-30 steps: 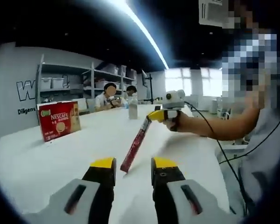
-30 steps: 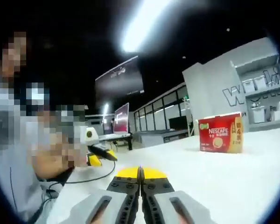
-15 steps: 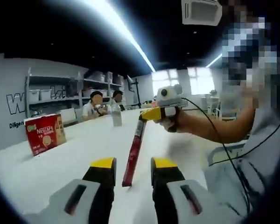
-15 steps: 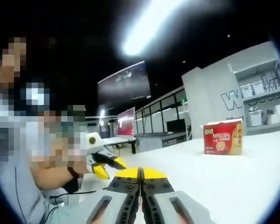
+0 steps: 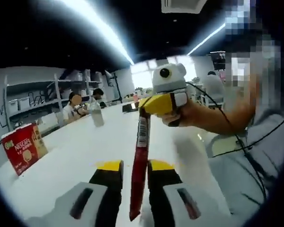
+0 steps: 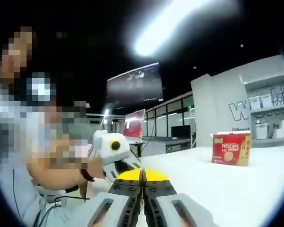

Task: Tear open the coffee pouch, take out the coffee, and pour the coffee from the pouch into the cup

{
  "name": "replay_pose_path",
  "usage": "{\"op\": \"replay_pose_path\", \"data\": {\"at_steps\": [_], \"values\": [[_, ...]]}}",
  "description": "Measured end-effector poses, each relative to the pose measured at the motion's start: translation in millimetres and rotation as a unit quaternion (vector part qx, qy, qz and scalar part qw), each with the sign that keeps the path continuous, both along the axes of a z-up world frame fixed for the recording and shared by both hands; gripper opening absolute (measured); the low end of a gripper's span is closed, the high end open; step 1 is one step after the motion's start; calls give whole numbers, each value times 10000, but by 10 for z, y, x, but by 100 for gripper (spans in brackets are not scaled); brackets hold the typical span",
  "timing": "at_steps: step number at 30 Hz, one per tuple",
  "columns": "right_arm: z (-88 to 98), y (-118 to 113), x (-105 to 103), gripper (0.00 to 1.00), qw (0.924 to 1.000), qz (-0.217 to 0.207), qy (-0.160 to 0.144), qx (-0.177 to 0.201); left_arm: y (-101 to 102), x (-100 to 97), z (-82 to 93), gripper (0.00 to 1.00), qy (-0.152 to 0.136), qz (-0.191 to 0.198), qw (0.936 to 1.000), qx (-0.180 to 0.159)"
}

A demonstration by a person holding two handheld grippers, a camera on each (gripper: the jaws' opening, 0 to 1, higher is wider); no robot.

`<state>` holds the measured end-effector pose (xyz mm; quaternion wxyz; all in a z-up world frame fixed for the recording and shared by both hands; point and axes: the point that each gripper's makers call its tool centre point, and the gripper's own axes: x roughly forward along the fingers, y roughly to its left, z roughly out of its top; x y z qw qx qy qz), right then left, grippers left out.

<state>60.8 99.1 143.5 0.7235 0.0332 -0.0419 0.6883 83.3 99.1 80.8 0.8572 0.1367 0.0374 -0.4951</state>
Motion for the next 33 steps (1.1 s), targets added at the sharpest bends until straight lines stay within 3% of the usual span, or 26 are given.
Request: {"op": "replay_pose_path", "data": {"at_steps": [2,4,7,11,13,14,17,19,21,23,28,33], "values": [[20,-11,5,0,10000,10,-12,35,-15,-42,-21,15,10,-22,10000,-31],[40,-21,21,0,10000,22,-68,57,-51,-122,-24,14,320,-68,9991,-284],[77,-6,65,0,9999,106,-44,98,-10,-152,-1,13,330,-38,9987,-394],[138,55,144,1,9994,317,-41,129,88,-106,8,12,492,113,9977,-445],[153,131,142,2,9979,577,-221,180,168,-42,66,12,563,144,9963,-627],[180,162,252,3,9971,639,-235,332,225,8,84,12,624,186,9957,-666],[220,272,473,26,9957,759,-144,506,413,162,111,12,682,308,9946,-720],[250,359,524,26,9938,966,166,532,528,270,168,12,807,483,9909,-962],[222,436,501,26,9918,1201,185,390,559,282,214,12,831,386,9905,-1022],[137,503,540,26,9947,1026,-51,107,557,277,260,12,795,361,9913,-987],[135,523,478,23,9945,984,228,264,480,205,328,12,597,437,9950,-667],[44,480,386,17,9952,903,364,128,334,96,236,12,884,389,9927,-716]]}}
